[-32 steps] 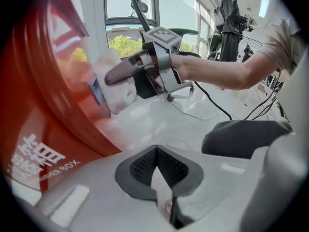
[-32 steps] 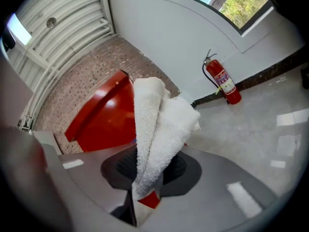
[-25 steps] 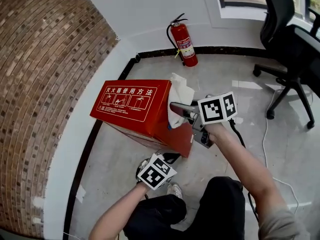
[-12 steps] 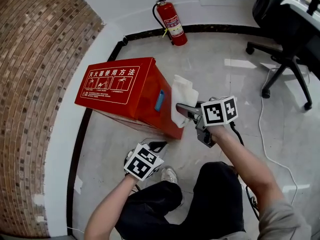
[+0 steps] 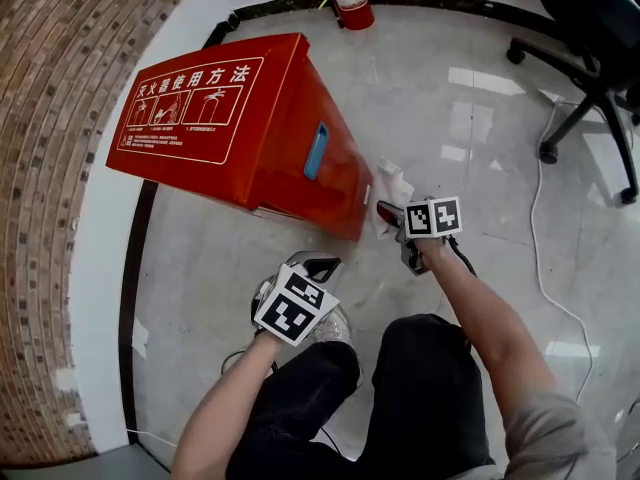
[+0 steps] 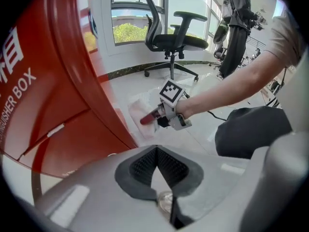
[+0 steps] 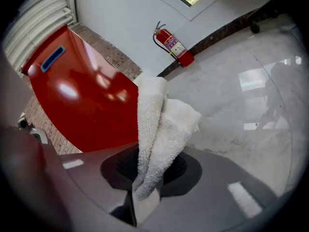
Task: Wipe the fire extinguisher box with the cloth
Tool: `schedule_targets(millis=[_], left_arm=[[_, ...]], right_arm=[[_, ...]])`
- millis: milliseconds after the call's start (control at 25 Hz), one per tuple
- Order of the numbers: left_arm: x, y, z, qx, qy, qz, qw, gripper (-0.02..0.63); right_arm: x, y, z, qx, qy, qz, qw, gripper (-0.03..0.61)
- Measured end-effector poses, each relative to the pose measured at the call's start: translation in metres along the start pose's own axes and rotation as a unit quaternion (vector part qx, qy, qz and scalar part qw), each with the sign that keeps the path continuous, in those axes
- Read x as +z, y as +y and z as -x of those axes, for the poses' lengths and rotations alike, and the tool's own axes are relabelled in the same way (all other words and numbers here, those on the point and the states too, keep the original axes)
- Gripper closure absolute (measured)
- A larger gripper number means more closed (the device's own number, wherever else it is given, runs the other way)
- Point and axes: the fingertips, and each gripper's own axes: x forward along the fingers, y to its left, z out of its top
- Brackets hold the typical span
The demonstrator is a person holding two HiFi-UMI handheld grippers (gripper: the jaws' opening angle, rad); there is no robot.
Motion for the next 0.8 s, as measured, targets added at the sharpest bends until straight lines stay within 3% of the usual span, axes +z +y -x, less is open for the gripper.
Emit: schedule_targets(millis=[320,520,800], left_arm=[[-0.026,0.004,-0.005,-0.001,0.004,0.033,0.9994,0.612],[-0.039,-0.002,-0.004,-0.008,0.013,0.036,0.9992,0.612],[-0.028,0.001,0.013,-0.001,0.014,0.035,0.9993,0.612]], right_arm=[[-0.057,-0.02,-0.054,-0.015,0.052,-0.066,0.996,0.471],[-0.065,-0.014,-0.058,-0.013,0.047,-0.103,0.993,0.474],[-0.057,0.026,-0.04,0.032,0.051,-0.129,0.99,0.477]])
